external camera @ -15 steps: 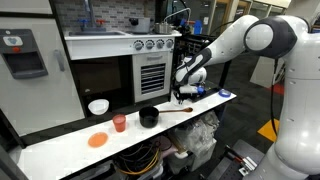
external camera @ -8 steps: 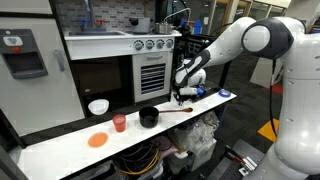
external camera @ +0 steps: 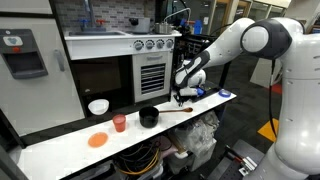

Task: Take the white mug and pour its contents into the black bowl, then use the wooden spoon to stir the contents in the black bowl

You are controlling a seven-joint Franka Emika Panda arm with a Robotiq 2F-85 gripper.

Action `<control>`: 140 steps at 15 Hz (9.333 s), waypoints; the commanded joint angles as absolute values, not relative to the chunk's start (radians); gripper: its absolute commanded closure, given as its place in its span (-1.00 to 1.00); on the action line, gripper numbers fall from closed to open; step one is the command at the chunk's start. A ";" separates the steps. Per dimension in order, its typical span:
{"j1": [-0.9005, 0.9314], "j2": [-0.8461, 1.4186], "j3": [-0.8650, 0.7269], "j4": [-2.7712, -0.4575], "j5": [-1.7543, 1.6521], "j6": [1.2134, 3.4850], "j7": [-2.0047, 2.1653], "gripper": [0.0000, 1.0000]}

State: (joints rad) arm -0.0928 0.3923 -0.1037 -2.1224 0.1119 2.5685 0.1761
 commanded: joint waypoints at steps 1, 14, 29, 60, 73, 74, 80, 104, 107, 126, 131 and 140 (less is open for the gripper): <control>-0.116 0.419 -0.086 -2.106 0.143 2.587 0.129 0.95; -0.106 0.389 -0.091 -2.121 0.129 2.573 0.139 -0.79; -0.041 0.047 -0.065 -2.186 -0.046 2.093 -0.019 -1.00; 0.007 0.011 0.003 -2.265 0.274 2.272 -1.070 -1.00; -0.009 0.097 0.009 -2.298 0.316 2.469 -1.318 -1.00; -0.012 0.106 0.010 -2.301 0.315 2.486 -1.327 -1.00; -0.033 0.172 0.022 -2.305 0.314 2.577 -1.361 -1.00; -0.126 0.270 0.073 -2.375 0.193 2.854 -1.353 -1.00; -0.140 0.286 0.077 -2.374 0.183 2.884 -1.345 -1.00; -0.179 0.413 0.071 -2.294 0.001 2.926 -1.243 -1.00; -0.185 0.441 0.078 -2.260 -0.023 2.905 -1.230 -1.00; -0.161 0.428 0.064 -2.250 -0.076 2.792 -1.203 -1.00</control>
